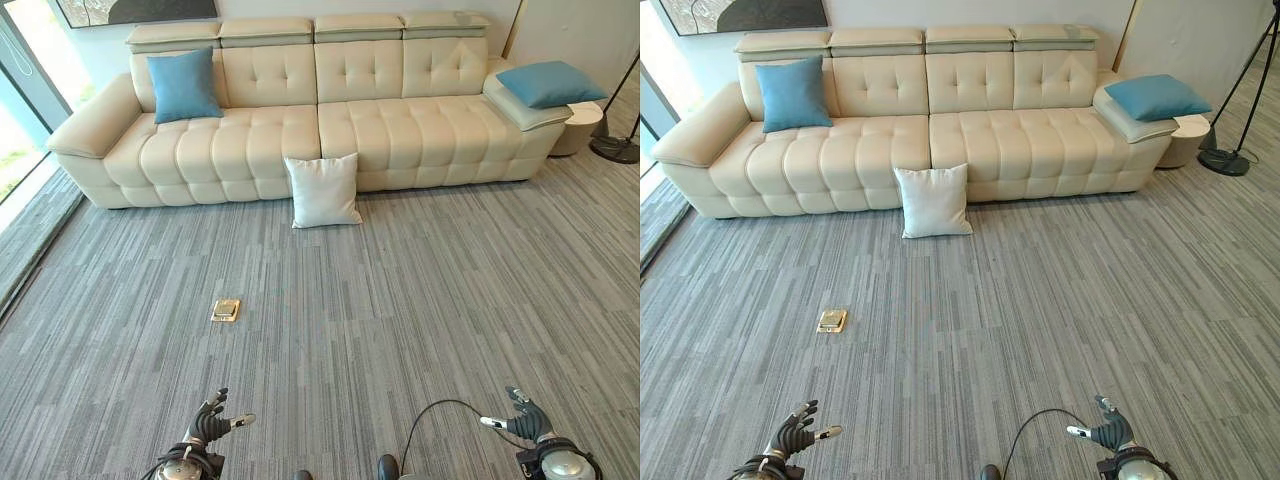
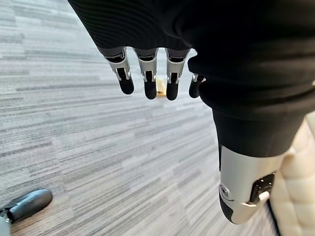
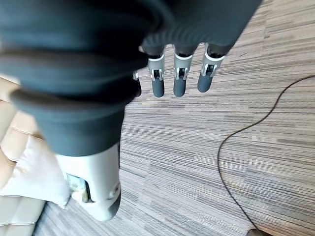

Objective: Pick up all the scattered cushions and arrange them neatly on the sofa.

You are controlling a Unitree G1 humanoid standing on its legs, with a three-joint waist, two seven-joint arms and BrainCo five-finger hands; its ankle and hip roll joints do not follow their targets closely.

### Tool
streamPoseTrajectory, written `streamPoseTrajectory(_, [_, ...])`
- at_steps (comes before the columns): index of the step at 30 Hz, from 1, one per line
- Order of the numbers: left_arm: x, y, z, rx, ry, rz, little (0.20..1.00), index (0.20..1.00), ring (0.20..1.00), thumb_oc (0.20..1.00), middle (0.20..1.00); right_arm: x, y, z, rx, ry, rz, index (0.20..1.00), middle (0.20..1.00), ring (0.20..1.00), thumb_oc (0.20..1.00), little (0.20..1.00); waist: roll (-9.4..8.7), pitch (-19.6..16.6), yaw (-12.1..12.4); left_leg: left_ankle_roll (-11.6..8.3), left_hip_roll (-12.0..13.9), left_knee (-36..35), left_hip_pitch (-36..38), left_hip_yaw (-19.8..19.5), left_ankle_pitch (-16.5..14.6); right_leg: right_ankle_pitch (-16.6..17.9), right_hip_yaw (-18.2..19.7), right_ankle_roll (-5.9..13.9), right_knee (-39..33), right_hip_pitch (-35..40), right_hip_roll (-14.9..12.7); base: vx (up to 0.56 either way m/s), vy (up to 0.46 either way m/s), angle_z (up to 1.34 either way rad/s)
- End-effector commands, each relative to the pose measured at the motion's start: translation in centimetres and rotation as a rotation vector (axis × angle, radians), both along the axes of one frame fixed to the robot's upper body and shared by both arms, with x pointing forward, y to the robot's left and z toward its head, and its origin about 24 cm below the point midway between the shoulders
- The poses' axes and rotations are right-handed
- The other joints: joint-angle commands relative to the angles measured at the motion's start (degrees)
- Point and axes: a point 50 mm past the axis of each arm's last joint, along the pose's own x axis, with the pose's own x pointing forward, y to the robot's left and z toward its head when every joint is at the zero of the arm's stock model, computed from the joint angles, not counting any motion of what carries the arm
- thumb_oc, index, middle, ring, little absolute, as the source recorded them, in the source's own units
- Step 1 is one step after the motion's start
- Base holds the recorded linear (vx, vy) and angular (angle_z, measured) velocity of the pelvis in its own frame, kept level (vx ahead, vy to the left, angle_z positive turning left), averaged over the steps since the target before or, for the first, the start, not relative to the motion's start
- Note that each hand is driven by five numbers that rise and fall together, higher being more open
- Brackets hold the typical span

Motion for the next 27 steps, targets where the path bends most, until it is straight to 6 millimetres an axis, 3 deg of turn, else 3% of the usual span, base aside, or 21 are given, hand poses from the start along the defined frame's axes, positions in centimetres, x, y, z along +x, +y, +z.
streamPoseTrajectory(1, [0.5,1.5,0.3,0.022,-0.023,0.073,1.000,1.000,1.000,1.000,1.000,1.3,-0.3,0.7,0.015,-0.080,-0.072,1.000,1.000,1.000,1.000,1.000,-2.45,-0.29,0.79,-2.09,-0.67,0.01,1.13,0.53,-4.99,-6.45,-1.12,3.90,0.58,1.52,-1.50,0.00,0.000,0.00])
streamPoseTrajectory(10, [0.1,1.2,0.3,-0.022,-0.039,0.137,1.000,1.000,1.000,1.000,1.000,0.4,0.6,-0.5,0.119,-0.082,-0.206,1.000,1.000,1.000,1.000,1.000,-2.42,0.29,1.10,-1.56,-1.02,0.01,1.52,-0.19,-5.28,-6.83,-1.08,3.79,0.87,1.77,-1.54,0.03,0.008,0.02])
streamPoseTrajectory(17, [1.2,1.4,1.2,-0.040,-0.107,0.169,1.000,1.000,1.000,1.000,1.000,1.5,1.1,-0.3,0.141,-0.101,-0.207,1.000,1.000,1.000,1.000,1.000,-3.47,1.98,2.28,-0.78,-1.90,7.54,-3.89,-0.94,-7.72,-7.08,-0.52,3.72,2.30,0.04,-2.38,-0.02,0.016,-0.02])
streamPoseTrajectory(24, [2.9,1.5,2.5,-0.028,-0.183,0.147,1.000,1.000,1.000,1.000,1.000,3.4,1.6,0.7,0.137,-0.159,-0.176,1.000,1.000,1.000,1.000,1.000,-4.15,3.89,3.49,1.43,-3.47,13.04,-9.15,-1.73,-11.23,-9.10,-0.16,4.66,10.63,-5.62,-4.40,0.05,0.118,0.01])
streamPoseTrajectory(27, [3.7,1.6,3.1,-0.012,-0.208,0.122,1.000,1.000,1.000,1.000,1.000,4.2,2.2,1.1,0.150,-0.184,-0.153,1.000,1.000,1.000,1.000,1.000,-4.50,5.51,3.56,2.86,-4.24,14.77,-9.24,-1.91,-13.28,-6.83,0.48,6.29,19.16,-9.83,-5.39,0.06,0.115,-0.03])
